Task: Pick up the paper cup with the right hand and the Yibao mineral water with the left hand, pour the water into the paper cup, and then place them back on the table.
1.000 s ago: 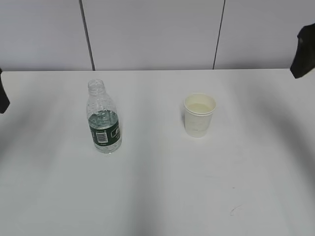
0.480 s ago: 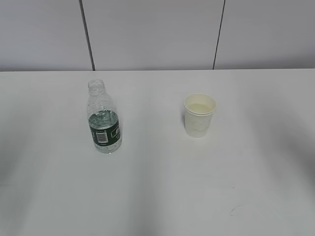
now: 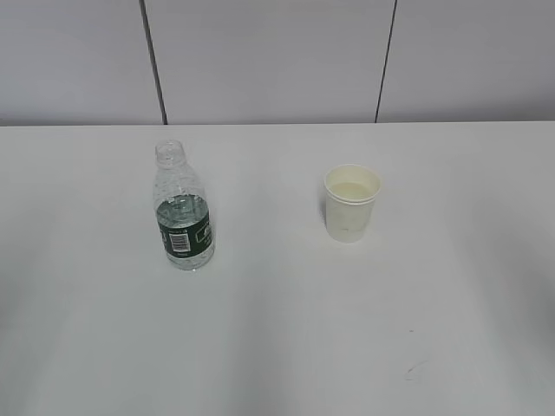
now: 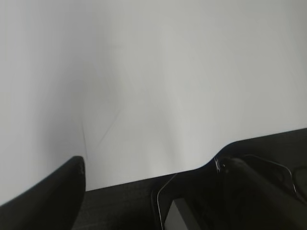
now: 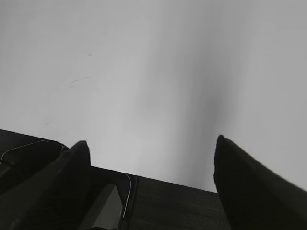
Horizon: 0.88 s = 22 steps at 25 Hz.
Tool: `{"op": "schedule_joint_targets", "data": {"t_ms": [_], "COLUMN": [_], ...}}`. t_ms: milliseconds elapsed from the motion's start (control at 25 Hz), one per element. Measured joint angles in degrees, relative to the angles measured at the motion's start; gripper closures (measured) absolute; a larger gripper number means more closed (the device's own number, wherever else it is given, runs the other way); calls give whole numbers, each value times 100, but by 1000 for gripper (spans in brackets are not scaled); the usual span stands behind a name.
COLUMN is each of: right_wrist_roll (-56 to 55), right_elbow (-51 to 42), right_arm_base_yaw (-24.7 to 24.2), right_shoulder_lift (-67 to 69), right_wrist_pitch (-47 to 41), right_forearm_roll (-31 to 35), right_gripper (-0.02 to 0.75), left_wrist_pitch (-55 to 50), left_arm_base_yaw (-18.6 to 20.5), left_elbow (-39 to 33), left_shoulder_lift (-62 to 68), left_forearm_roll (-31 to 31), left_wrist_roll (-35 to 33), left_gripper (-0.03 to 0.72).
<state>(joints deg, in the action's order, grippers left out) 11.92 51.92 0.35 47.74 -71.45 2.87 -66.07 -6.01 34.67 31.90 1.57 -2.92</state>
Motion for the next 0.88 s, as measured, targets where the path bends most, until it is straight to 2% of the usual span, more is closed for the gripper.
{"op": "schedule_joint_targets", "data": {"t_ms": [480,680,880], "right_wrist_roll": [0,-157,-235], "right_elbow": [-1602,-2247,-2298], "right_arm_base_yaw": [0,0,0], "right_shoulder_lift": [-1768,-2423,-2979], "right_wrist_pitch": [194,525,616], "right_forearm_roll": [-130,-130,-165], "right_gripper": [147,147,147], "left_wrist_pitch": [-53,264,314], "left_arm_base_yaw": [0,0,0], "left_elbow": [-38,-371,-449], "left_shoulder_lift": [-1036,-1344,-1636], "left_forearm_roll": [431,454,471], "left_wrist_roll": [5,5,5], "left_gripper": [154,154,155]}}
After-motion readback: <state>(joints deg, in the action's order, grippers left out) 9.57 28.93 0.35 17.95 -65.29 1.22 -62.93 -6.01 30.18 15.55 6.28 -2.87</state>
